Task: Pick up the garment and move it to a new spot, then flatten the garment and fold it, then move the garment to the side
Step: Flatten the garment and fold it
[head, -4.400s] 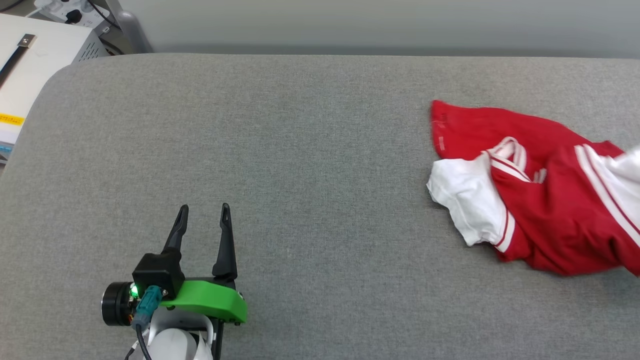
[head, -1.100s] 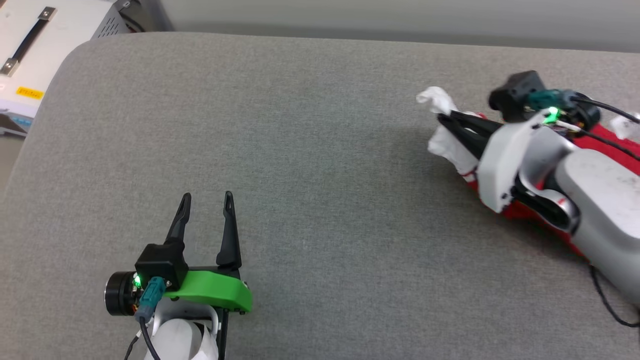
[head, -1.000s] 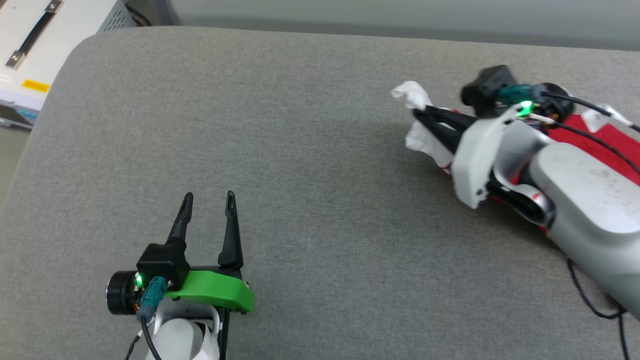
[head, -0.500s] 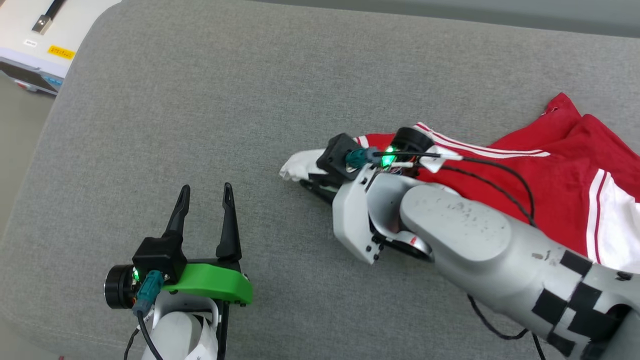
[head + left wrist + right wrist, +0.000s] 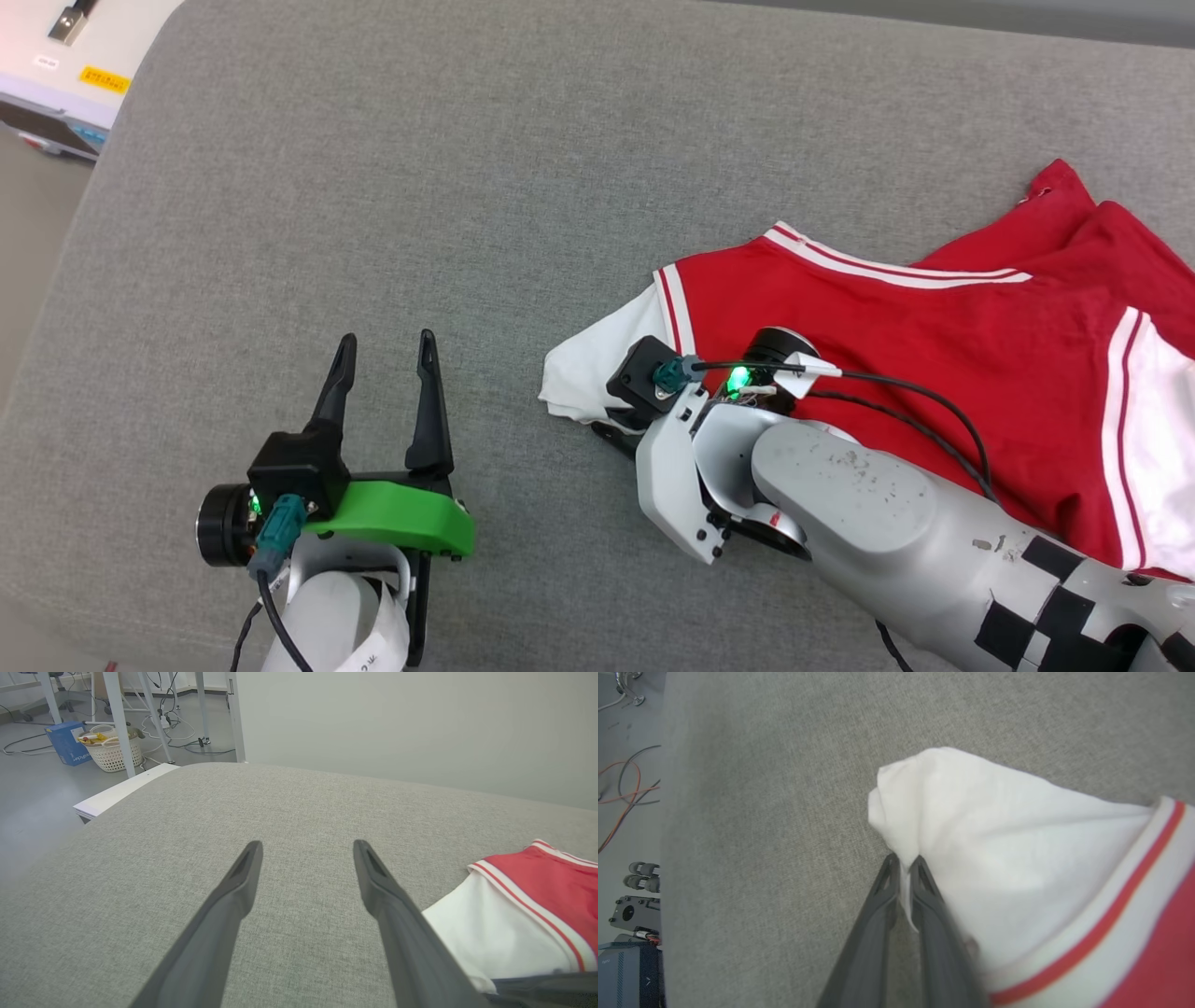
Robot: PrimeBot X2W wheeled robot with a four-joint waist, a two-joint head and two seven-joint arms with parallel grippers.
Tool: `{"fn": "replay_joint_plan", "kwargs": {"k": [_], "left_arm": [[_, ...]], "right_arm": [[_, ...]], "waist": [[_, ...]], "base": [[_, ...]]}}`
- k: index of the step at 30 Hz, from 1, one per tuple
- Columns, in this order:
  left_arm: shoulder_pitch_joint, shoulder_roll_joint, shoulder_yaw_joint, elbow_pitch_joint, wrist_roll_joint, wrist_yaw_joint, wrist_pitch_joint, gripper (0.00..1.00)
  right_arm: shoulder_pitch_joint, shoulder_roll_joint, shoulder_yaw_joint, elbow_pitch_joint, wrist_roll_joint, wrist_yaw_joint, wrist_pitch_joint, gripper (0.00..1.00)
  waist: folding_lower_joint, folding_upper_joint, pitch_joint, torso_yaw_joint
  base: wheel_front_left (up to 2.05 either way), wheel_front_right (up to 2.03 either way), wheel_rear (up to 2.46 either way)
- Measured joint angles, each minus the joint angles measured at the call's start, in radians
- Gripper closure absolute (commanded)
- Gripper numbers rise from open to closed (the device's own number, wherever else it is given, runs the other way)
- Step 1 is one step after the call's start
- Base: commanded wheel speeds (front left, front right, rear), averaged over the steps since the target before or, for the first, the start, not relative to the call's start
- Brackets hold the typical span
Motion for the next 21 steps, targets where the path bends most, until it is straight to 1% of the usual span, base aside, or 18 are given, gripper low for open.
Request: {"fn": "replay_joint_plan", "kwargs": {"k": [3, 6, 10, 13, 16, 19, 21], "left_arm": [[0.000, 0.000, 0.009, 0.002, 0.001, 0.000, 0.000, 0.00], [0.002, 0.000, 0.018, 0.002, 0.007, -0.001, 0.000, 0.00], [0.012, 0.000, 0.030, 0.001, 0.018, -0.003, 0.000, 0.00], [0.034, 0.000, 0.042, -0.001, 0.026, -0.005, 0.000, 0.00], [0.054, 0.000, 0.054, -0.003, 0.029, -0.006, 0.000, 0.00], [0.064, 0.000, 0.059, -0.007, 0.035, -0.011, 0.000, 0.00], [0.069, 0.000, 0.064, -0.009, 0.038, -0.014, 0.000, 0.00]], "right_arm": [[0.001, 0.000, 0.007, -0.021, -0.009, 0.000, -0.084, 0.00], [0.001, -0.021, 0.009, -0.054, -0.009, 0.000, -0.169, 0.00], [0.007, -0.071, 0.003, -0.107, 0.002, 0.000, -0.278, 0.00], [0.033, -0.115, -0.043, -0.135, 0.001, 0.000, -0.345, 0.00], [0.070, -0.159, -0.140, -0.143, -0.034, 0.000, -0.391, 0.00], [0.135, -0.194, -0.293, -0.157, -0.113, 0.000, -0.411, 0.00], [0.186, -0.203, -0.395, -0.176, -0.178, 0.000, -0.412, 0.00]], "waist": [[0.0000, 0.0000, -0.014, -0.010], [0.0000, 0.0000, -0.036, -0.019], [0.0000, 0.0000, -0.071, -0.033], [0.0000, 0.0000, -0.097, -0.046], [0.0000, 0.0000, -0.119, -0.063], [0.0000, 0.0000, -0.137, -0.082], [0.0000, 0.0000, -0.146, -0.094]], "base": [[0.00, 0.00, 0.00], [0.00, 0.00, 0.00], [0.00, 0.00, 0.00], [0.00, 0.00, 0.00], [0.00, 0.00, 0.00], [0.00, 0.00, 0.00], [0.00, 0.00, 0.00]]}}
